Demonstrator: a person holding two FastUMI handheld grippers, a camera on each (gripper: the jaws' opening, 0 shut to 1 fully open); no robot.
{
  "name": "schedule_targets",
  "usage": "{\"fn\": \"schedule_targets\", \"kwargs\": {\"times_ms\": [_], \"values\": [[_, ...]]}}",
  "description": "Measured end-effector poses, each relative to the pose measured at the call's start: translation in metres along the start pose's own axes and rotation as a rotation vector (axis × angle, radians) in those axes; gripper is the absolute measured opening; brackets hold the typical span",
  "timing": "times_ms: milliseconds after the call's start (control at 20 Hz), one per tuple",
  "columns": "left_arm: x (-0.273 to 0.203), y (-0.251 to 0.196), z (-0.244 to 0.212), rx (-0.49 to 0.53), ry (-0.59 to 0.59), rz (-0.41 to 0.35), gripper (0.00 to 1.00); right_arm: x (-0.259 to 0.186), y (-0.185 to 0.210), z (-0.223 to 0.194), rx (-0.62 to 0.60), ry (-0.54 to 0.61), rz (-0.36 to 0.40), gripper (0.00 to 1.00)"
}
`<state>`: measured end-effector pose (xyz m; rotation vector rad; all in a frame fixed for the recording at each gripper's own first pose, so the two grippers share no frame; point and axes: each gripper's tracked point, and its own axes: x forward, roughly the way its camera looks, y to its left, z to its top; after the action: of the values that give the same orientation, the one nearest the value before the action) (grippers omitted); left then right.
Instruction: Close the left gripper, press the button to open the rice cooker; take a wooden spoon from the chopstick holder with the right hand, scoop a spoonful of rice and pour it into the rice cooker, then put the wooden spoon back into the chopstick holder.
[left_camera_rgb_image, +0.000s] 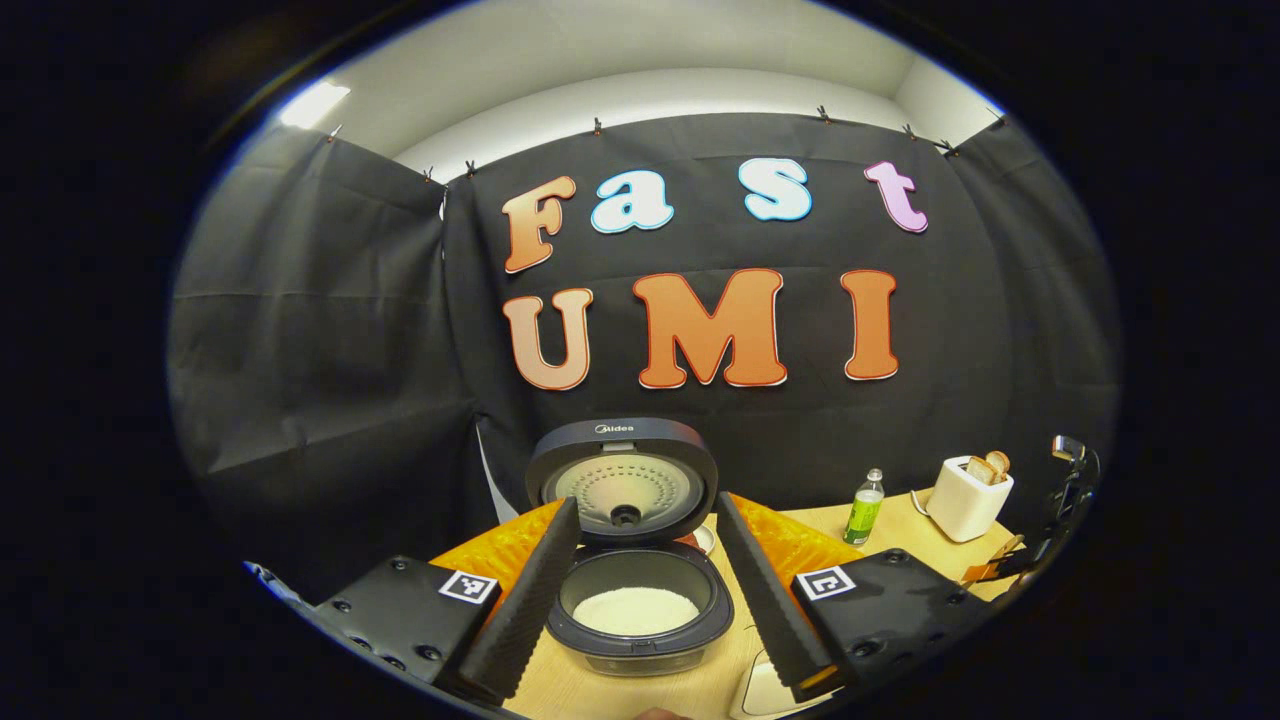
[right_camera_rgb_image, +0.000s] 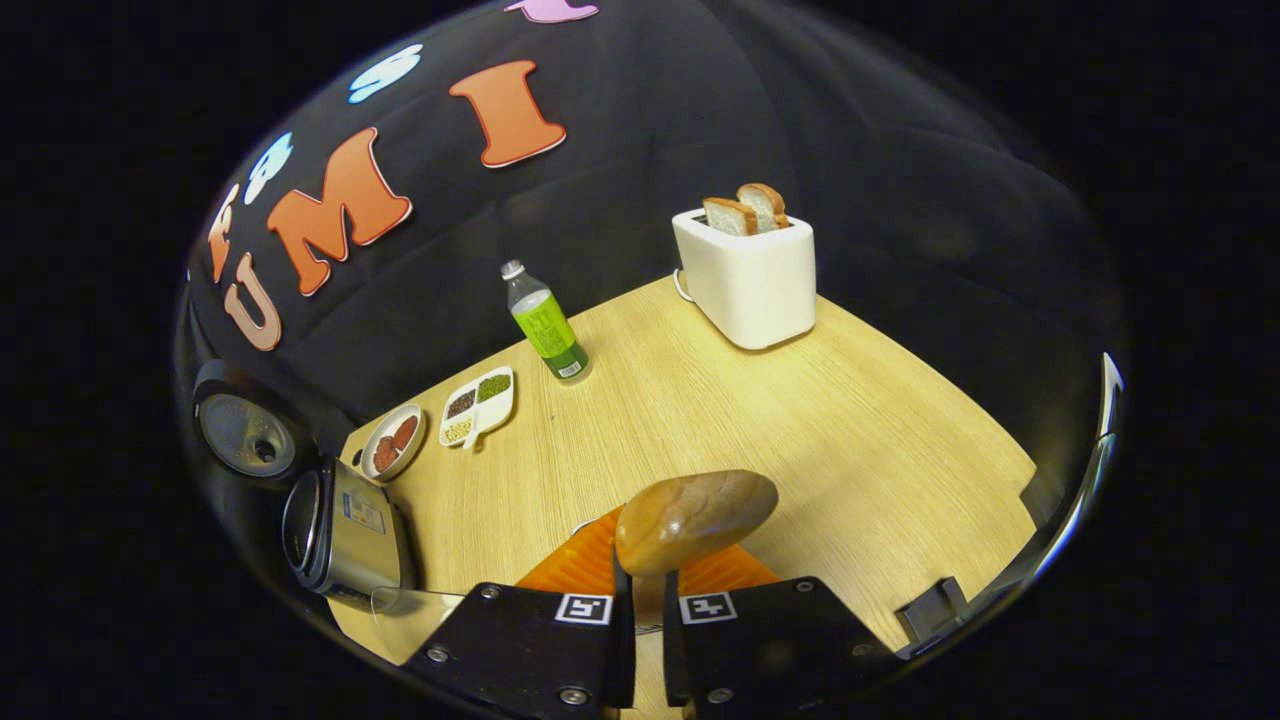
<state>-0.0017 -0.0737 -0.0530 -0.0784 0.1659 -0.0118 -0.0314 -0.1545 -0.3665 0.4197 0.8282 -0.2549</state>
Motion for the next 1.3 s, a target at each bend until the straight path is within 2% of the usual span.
{"fn": "schedule_targets", "kwargs": {"times_ms": [100,150,200,250,300,350,550,600,650,700,750,900,1050,1100,1150,1300], "values": [[0.001,0.001,-0.002,0.007,0.001,-0.007,0.89,-0.009,0.003,0.01,0.001,-0.033,0.0,0.1],[0.002,0.002,-0.002,0.009,-0.002,-0.012,0.88,-0.014,0.004,0.014,0.0,-0.042,0.0,0.06],[0.002,0.002,-0.002,0.006,0.0,-0.018,0.88,-0.019,0.005,0.017,0.001,-0.052,0.0,0.1],[0.003,0.004,-0.002,-0.003,0.002,-0.025,0.88,-0.026,0.007,0.021,0.0,-0.062,0.002,0.1],[0.004,0.005,-0.002,-0.013,0.004,-0.031,0.93,-0.033,0.009,0.024,0.001,-0.073,0.009,0.1],[0.007,0.006,-0.005,-0.018,0.006,-0.032,0.88,-0.042,0.011,0.03,0.003,-0.087,0.011,0.11],[0.012,0.013,-0.011,-0.035,0.013,-0.045,0.88,-0.074,0.031,0.039,-0.025,-0.11,0.06,0.11],[0.014,0.014,-0.011,-0.039,0.016,-0.049,0.93,-0.08,0.037,0.04,-0.034,-0.112,0.067,0.1],[0.015,0.014,-0.013,-0.042,0.021,-0.055,0.88,-0.085,0.044,0.041,-0.036,-0.115,0.075,0.11],[0.016,0.016,-0.014,-0.044,0.022,-0.056,0.93,-0.09,0.052,0.039,-0.037,-0.118,0.09,0.11],[0.018,0.016,-0.015,-0.045,0.023,-0.06,0.89,-0.095,0.06,0.038,-0.034,-0.119,0.104,0.1],[0.018,0.019,-0.017,-0.04,0.023,-0.067,0.9,-0.106,0.087,0.027,-0.05,-0.102,0.162,0.1],[0.018,0.021,-0.024,-0.034,0.03,-0.074,0.93,-0.107,0.112,0.002,-0.123,-0.07,0.199,0.1],[0.018,0.023,-0.025,-0.034,0.034,-0.076,0.97,-0.107,0.116,-0.008,-0.147,-0.056,0.207,0.11],[0.018,0.025,-0.026,-0.033,0.034,-0.073,0.93,-0.105,0.123,-0.018,-0.167,-0.039,0.216,0.11],[0.017,0.034,-0.026,-0.028,0.031,-0.065,0.89,-0.095,0.132,-0.044,-0.227,-0.014,0.21,0.1]]}}
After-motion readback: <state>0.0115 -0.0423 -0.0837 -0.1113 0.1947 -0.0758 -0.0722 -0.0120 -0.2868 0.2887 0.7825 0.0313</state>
